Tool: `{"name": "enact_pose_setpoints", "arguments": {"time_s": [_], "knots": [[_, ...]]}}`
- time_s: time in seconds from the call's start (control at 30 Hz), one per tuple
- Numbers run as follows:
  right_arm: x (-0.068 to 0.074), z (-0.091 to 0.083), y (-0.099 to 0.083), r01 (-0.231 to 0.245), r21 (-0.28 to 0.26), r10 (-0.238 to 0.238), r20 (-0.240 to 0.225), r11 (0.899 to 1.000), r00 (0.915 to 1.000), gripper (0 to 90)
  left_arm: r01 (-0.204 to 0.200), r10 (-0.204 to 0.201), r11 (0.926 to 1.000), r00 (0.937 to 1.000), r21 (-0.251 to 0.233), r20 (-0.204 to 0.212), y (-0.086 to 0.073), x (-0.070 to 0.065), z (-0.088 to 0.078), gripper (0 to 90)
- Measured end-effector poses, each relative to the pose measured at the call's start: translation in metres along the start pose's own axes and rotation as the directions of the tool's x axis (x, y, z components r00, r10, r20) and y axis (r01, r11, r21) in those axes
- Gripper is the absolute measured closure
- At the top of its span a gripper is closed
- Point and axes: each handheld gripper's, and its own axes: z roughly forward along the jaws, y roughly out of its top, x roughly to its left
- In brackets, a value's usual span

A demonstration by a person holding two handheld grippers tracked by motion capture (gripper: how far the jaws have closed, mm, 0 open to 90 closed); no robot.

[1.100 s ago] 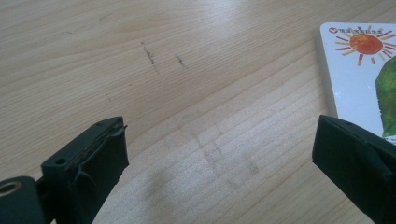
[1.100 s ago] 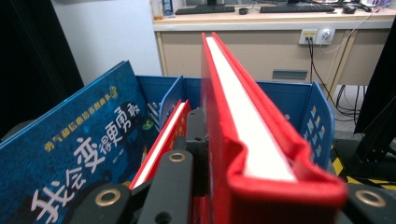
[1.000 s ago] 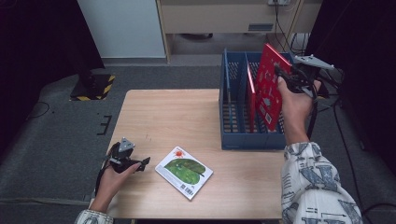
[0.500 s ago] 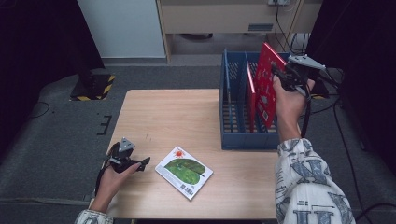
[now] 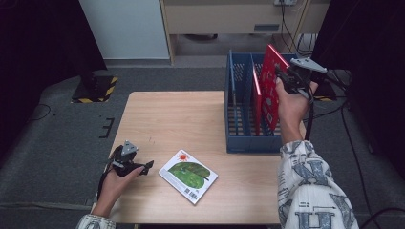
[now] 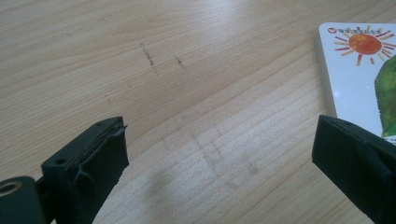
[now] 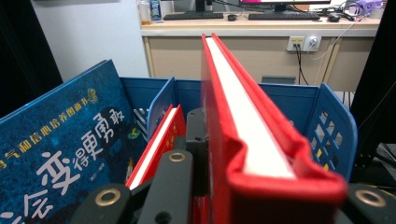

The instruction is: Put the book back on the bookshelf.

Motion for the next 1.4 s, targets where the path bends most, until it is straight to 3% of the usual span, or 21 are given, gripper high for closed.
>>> {"name": "enact_pose_setpoints", "arguments": {"time_s": [0.9, 1.4], "knots": [[0.001, 0.014, -0.018, -0.018, -0.006, 0.018, 0.026, 1.0, 0.9995, 79.9, -0.009, 0.009, 1.0, 1.0, 0.002, -0.002, 0.0, 0.0, 0.001, 2.8], [0.001, 0.026, -0.039, -0.036, 0.019, 0.035, 0.043, 0.999, 0.9985, 79.6, -0.014, 0.014, 0.9999, 0.9999, 0.003, -0.001, 0.001, -0.001, 0.002, 2.8]]}}
